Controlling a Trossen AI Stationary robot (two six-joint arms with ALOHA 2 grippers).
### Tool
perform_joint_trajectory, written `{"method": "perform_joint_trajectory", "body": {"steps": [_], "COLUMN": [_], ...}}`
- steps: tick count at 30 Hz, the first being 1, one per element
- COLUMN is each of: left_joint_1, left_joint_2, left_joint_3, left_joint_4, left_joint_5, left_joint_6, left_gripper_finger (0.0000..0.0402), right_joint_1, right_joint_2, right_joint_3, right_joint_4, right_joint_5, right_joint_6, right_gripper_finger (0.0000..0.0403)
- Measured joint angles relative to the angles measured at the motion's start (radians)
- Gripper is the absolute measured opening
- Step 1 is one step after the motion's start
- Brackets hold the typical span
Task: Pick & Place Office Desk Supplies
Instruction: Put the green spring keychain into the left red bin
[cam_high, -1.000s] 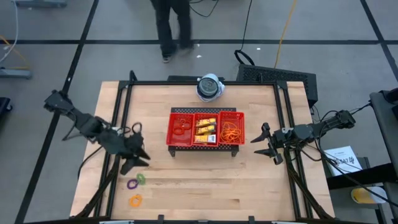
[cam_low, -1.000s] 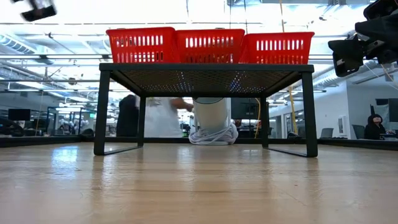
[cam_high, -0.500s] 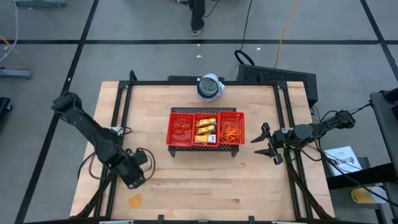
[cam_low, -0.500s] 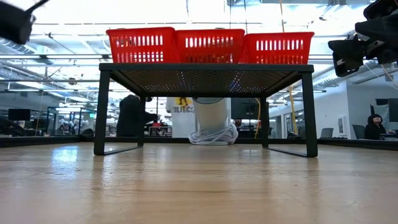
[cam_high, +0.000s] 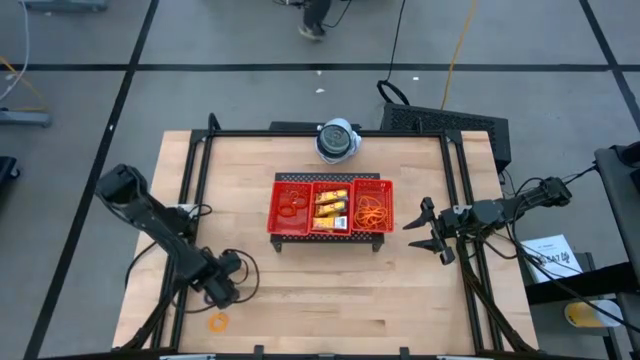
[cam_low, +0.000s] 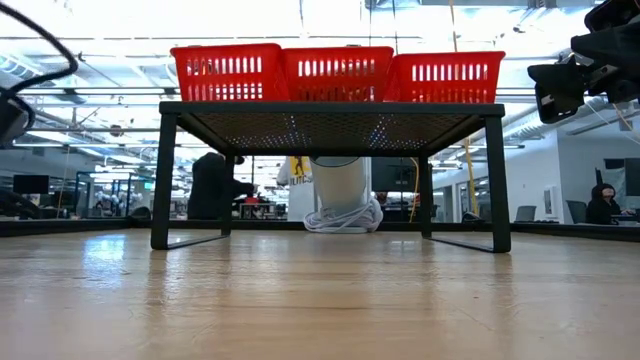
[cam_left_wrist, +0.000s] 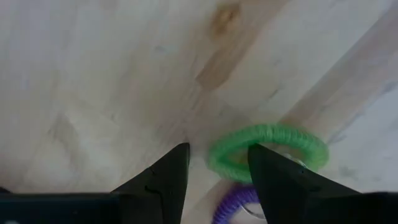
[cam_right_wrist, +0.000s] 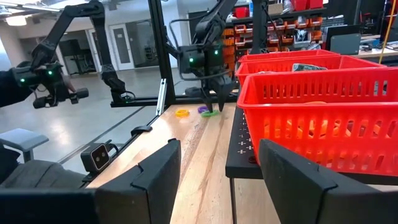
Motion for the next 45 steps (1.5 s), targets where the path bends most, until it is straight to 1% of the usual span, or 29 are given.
{"method": "perform_joint_trajectory", "body": {"steps": [7, 20, 23, 29, 33, 37, 43, 45], "left_joint_1": [0.000, 0.000, 0.000, -0.001, -0.003, -0.003, -0.003, -0.002], "left_joint_2": [0.063, 0.069, 0.069, 0.070, 0.070, 0.070, 0.070, 0.070], "left_joint_3": [0.006, 0.004, 0.003, 0.003, 0.003, 0.003, -0.001, -0.001], "left_joint_4": [0.005, 0.050, 0.056, 0.075, 0.086, 0.100, 0.130, 0.140], "left_joint_5": [0.003, -0.011, -0.012, -0.038, -0.070, -0.096, -0.127, -0.136], "left_joint_6": [0.008, 0.040, 0.045, 0.046, 0.046, 0.046, 0.101, 0.111], "left_gripper_finger": [0.0175, 0.0172, 0.0147, 0.0076, 0.0047, 0.0040, 0.0059, 0.0060], "right_joint_1": [0.000, 0.000, 0.000, 0.000, 0.000, 0.000, 0.000, 0.000], "right_joint_2": [0.000, 0.000, 0.000, 0.000, 0.000, 0.000, 0.000, 0.000], "right_joint_3": [0.000, 0.000, 0.000, 0.000, 0.000, 0.000, 0.000, 0.000], "right_joint_4": [0.000, 0.000, 0.000, 0.000, 0.000, 0.000, 0.000, 0.000], "right_joint_5": [0.000, 0.000, 0.000, 0.000, 0.000, 0.000, 0.000, 0.000], "right_joint_6": [0.000, 0.000, 0.000, 0.000, 0.000, 0.000, 0.000, 0.000], "right_gripper_finger": [0.0206, 0.0206, 0.0206, 0.0206, 0.0206, 0.0206, 0.0206, 0.0206]}}
